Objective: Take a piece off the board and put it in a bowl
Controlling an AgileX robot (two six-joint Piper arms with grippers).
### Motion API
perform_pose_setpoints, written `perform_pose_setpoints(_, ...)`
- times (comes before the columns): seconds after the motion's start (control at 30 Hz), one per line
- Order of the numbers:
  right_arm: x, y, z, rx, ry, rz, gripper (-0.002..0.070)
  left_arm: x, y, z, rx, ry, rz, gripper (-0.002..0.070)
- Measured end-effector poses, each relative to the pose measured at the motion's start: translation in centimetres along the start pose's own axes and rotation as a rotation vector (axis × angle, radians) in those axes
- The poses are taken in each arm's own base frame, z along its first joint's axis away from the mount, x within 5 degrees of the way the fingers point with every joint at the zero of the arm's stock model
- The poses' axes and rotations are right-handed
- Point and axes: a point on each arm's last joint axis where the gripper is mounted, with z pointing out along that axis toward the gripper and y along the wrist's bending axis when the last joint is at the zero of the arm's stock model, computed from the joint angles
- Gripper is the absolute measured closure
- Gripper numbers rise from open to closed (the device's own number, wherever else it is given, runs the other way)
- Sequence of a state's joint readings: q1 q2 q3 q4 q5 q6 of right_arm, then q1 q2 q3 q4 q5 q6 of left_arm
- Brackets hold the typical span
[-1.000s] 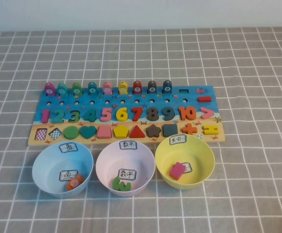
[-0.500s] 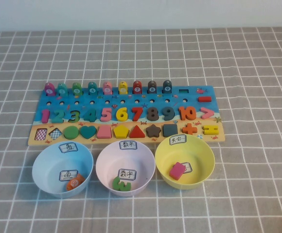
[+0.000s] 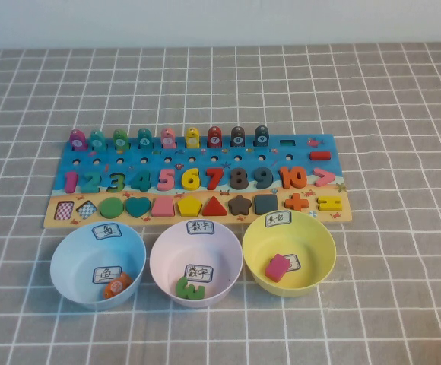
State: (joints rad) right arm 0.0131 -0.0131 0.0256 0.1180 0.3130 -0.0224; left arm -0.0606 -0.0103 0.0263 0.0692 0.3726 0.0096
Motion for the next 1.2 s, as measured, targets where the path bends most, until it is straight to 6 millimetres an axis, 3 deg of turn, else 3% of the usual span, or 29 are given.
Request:
perform_pose_setpoints(0.37,-1.6,0.6,-0.2,-0.106,-0.161,0.464,0.0694,0.0,0.0,0.0,0.0,0.0,0.0,0.0675)
perform_pose_setpoints(0.7,-1.9,0.7,-0.2,-0.136,-0.174,0.573,0.0694,0.0,0.0,0.0,0.0,0.0,0.0,0.0675)
perform_pose_setpoints(0.8,-3.4,1.4,-0.9,-0.188,-0.143,0.568,0.0694,0.0,0.0,0.0,0.0,0.0,0.0,0.0675)
perform_pose_setpoints(1.0,-8.6,3.5,-1.0,-0.273,0.136,0.476,0.0694,0.0,0.0,0.0,0.0,0.0,0.0,0.0675)
perform_pose_setpoints(1.2,-12.9,4.4,1.7,-0.265,0.562,0.29,0.0694,0.0,0.0,0.0,0.0,0.0,0.0,0.0675)
